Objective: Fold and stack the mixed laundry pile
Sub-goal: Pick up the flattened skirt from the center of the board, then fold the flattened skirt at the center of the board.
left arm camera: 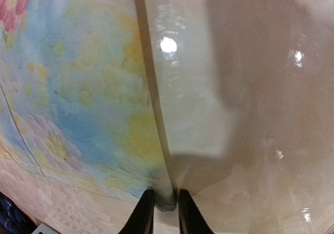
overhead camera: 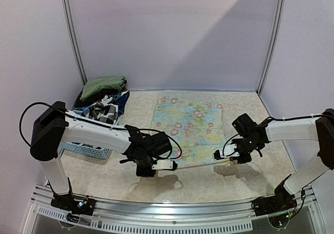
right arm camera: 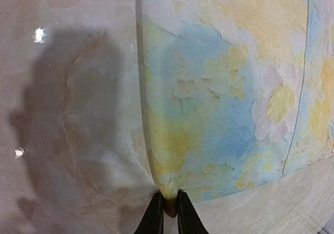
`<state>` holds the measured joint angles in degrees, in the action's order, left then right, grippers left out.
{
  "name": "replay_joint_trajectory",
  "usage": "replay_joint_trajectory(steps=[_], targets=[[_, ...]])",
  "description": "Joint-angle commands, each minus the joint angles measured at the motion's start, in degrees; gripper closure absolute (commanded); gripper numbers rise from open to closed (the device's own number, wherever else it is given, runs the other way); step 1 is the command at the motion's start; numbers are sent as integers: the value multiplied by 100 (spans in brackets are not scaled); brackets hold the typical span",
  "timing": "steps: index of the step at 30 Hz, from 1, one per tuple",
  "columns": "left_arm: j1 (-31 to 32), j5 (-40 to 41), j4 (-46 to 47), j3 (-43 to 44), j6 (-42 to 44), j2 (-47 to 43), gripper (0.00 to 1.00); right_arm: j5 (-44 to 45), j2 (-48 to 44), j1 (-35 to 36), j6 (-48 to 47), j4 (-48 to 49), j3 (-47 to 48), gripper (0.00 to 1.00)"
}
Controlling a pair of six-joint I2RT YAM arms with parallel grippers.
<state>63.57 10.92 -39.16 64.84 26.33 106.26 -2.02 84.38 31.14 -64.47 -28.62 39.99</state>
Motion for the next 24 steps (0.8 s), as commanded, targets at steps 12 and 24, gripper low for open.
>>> replay_joint_trajectory(steps=[12, 24], targets=[[-47, 541, -205, 36, -168, -478, 100, -437, -1166, 52, 700, -1227, 143, 100], [-2, 664, -864, 823, -426, -1431, 100, -1292, -2067, 59, 1145, -2869, 813, 100]])
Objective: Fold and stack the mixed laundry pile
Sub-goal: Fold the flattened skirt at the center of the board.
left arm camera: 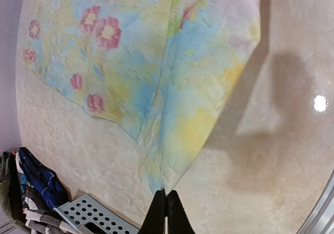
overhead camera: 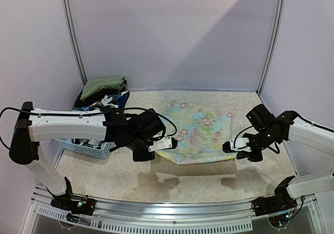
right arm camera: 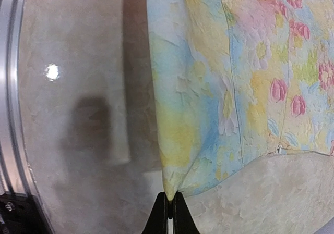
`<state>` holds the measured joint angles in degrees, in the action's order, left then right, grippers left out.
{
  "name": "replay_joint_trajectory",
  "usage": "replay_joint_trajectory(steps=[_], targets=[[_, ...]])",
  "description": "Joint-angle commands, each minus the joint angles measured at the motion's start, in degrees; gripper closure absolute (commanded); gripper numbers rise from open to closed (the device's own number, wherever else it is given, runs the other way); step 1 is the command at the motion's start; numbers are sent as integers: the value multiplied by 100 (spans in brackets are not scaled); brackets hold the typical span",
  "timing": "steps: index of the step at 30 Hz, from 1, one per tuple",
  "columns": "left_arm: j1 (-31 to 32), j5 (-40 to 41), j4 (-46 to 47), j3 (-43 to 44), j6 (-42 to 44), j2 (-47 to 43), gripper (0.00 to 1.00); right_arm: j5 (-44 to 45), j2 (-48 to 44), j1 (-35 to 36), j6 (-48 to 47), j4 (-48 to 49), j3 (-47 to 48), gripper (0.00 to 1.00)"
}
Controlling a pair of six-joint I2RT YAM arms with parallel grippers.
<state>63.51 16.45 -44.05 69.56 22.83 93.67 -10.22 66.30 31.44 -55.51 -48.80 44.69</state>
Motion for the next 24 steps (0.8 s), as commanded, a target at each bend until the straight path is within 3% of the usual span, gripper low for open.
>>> replay_joint_trajectory(steps=[1, 11, 12, 17, 24], targets=[[8, 152, -415, 447, -59, -181, 100, -565, -296, 23, 319, -972, 445, 100], [-410, 917, -262, 1483, 422, 32, 100, -1098, -49, -146, 856, -1395, 1528, 100], [-737, 938, -108, 1821, 501, 291, 100, -1228, 181, -385, 929, -1404, 1737, 100], [-1215, 676, 170, 2629, 651, 1025, 100, -1637, 797, -1123, 1102, -1574, 2245, 100], [-1557, 456, 500, 4004, 535, 2197, 100, -1574, 1504, -1485, 1468, -1485, 2658, 100]])
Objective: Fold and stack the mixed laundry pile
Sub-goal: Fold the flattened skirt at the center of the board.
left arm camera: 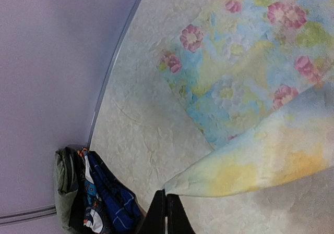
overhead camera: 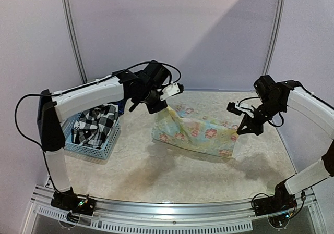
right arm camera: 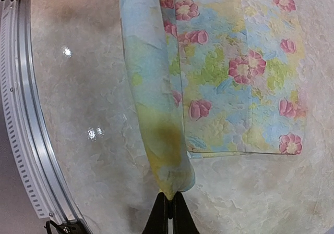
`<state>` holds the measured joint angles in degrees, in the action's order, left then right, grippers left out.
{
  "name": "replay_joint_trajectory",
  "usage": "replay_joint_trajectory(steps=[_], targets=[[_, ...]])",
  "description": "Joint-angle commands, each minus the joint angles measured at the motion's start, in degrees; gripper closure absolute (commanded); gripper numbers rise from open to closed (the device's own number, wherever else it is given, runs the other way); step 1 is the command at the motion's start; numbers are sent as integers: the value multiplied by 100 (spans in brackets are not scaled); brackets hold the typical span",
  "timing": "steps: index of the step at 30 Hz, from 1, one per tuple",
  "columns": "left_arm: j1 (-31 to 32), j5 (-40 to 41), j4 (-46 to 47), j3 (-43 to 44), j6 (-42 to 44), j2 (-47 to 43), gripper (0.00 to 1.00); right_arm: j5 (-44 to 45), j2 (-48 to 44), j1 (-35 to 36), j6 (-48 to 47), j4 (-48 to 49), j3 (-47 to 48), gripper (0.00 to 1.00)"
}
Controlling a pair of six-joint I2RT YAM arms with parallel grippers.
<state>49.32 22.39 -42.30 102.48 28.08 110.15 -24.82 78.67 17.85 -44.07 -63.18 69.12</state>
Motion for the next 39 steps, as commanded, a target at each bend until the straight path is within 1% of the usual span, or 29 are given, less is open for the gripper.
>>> replay_joint_trajectory(steps=[1, 5, 8, 12, 16, 22, 27, 34, 38, 39], targets=[[-179, -131, 343, 957, 0, 769, 100, -37, 343, -159, 364, 17, 209, 100], [-276, -157, 275, 2122, 50, 1643, 100, 163, 696, -447, 627, 313, 219, 100], [-321, -54, 319, 2744, 69, 2223, 100, 257, 933, -658, 923, 515, 295, 100], [-440, 150, 494, 3343, -87, 2825, 100, 388, 1258, -889, 1282, 861, 374, 100], [-510, 224, 832, 3755, -44, 3355, 100, 525, 1693, -1024, 1629, 1268, 499, 100], [-583, 619, 1647, 3936, 79, 3896, 100, 647, 2514, -1163, 2082, 1766, 807, 100], [-660, 548, 2206, 3964, 49, 4205, 100, 717, 2983, -1195, 2376, 2152, 971, 100], [-691, 602, 2951, 4013, 28, 4531, 100, 989, 3322, -1309, 2721, 2511, 1081, 100], [-809, 616, 3407, 4080, -213, 4703, 100, 1007, 3455, -1427, 2996, 2832, 1220, 99], [-836, 667, 3533, 4080, -252, 4730, 93, 971, 3519, -1428, 3020, 2845, 1323, 95]])
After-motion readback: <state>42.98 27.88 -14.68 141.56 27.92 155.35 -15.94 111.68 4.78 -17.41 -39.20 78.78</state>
